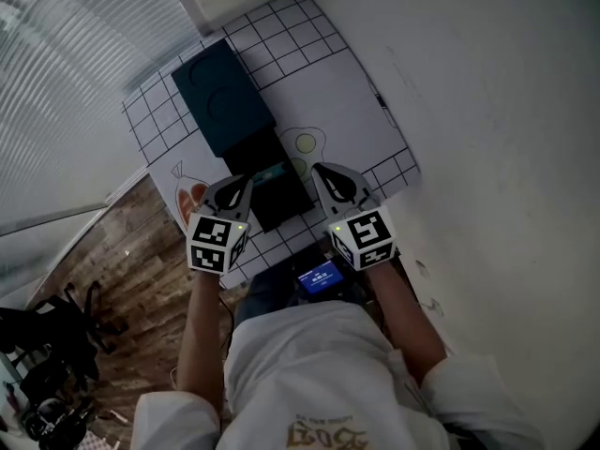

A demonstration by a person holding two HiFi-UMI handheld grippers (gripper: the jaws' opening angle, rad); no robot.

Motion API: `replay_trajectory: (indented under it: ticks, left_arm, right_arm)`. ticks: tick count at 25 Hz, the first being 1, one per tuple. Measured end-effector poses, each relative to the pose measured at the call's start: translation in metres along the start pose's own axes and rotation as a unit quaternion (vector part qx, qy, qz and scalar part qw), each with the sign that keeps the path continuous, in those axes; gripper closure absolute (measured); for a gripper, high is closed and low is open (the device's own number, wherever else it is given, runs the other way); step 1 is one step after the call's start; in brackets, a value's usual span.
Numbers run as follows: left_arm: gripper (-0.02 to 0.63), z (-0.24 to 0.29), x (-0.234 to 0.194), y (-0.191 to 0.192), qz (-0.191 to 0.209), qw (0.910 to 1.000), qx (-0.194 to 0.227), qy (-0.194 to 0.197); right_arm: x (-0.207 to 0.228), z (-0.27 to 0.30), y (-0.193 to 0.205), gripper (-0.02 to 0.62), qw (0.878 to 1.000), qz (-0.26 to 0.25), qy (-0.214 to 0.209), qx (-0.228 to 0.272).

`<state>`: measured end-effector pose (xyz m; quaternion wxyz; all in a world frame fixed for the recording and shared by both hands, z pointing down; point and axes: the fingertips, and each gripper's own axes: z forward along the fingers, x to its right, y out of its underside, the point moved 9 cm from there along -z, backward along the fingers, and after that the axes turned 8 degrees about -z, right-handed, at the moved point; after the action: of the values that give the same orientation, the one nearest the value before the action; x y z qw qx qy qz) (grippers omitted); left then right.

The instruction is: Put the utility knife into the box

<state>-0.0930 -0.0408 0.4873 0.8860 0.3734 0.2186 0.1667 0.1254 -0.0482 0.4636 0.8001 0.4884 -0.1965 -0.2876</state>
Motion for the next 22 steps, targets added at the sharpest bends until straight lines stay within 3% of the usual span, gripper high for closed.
replay_trajectory:
  ticks: [7,14,22]
  left_arm:
    - [0.598,-0.042,0.021,-0.017,-0.016,0.9957,0.085,-0.035]
    - [0.598,-0.092,0.047,-0.035,0.026,0.9809,0.18,-0.069]
    - [0.598,-0.135,0.056,-0.037,0.02,0.9686,0.229,-0.096]
  right_arm:
    - [0.006,-0.033,-0.017,0.589,0.999,-0.004,0.014,0.036]
    - [0.002,-0.057,-0.037,0.589,0.998,-0.039,0.023,0.053]
    - [-0.018,-0.077,-0.059,0.589,0.994,-0.035,0.022,0.097]
